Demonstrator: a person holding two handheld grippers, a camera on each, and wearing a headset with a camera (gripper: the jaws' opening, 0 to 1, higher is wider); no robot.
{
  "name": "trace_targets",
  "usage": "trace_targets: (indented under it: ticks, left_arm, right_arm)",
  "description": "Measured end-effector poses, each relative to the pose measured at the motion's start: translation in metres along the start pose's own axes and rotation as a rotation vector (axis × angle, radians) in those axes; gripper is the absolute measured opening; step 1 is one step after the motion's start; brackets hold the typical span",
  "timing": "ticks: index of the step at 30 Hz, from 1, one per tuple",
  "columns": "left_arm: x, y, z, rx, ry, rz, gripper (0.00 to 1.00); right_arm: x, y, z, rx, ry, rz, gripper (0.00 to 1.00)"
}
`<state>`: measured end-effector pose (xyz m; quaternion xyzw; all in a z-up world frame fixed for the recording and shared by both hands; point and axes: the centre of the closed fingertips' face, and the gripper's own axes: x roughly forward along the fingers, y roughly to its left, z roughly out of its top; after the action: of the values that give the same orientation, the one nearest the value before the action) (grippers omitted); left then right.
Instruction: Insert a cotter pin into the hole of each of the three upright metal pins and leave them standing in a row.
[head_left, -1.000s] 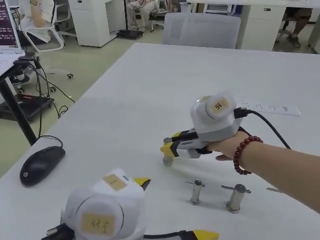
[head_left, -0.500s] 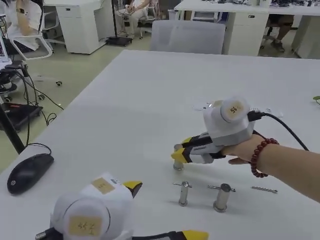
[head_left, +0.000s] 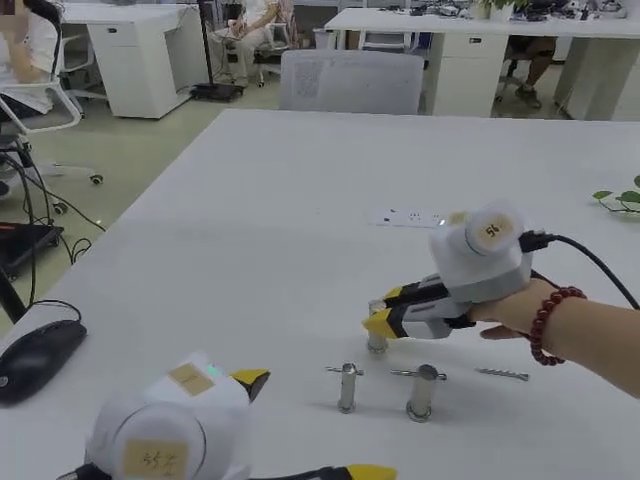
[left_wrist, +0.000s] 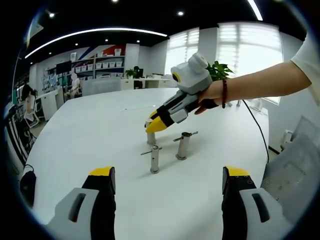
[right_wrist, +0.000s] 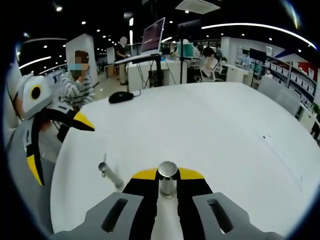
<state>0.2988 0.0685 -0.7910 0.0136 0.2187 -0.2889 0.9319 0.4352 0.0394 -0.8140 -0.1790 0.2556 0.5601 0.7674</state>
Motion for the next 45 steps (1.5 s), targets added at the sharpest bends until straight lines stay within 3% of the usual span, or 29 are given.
trace_targets:
  ticks: [18, 27, 39, 45]
  left_arm:
    - [0.002, -0.006, 0.0, 0.022, 0.008, -0.017, 0.87]
    - [0.002, -0.008, -0.001, 0.034, 0.014, -0.022, 0.86]
    - [0.003, -0.007, -0.001, 0.05, 0.014, -0.015, 0.85]
    - [0.002, -0.007, -0.001, 0.057, 0.013, -0.015, 0.85]
  right_arm:
    - [-0.043, -0.013, -0.03, 0.029, 0.025, -0.063, 0.13]
    - [-0.062, -0.011, -0.041, 0.031, 0.03, -0.077, 0.13]
    - [-0.083, -0.002, -0.059, -0.007, 0.051, -0.034, 0.13]
    - [-0.091, 0.008, -0.064, -0.031, 0.048, 0.02, 0.13]
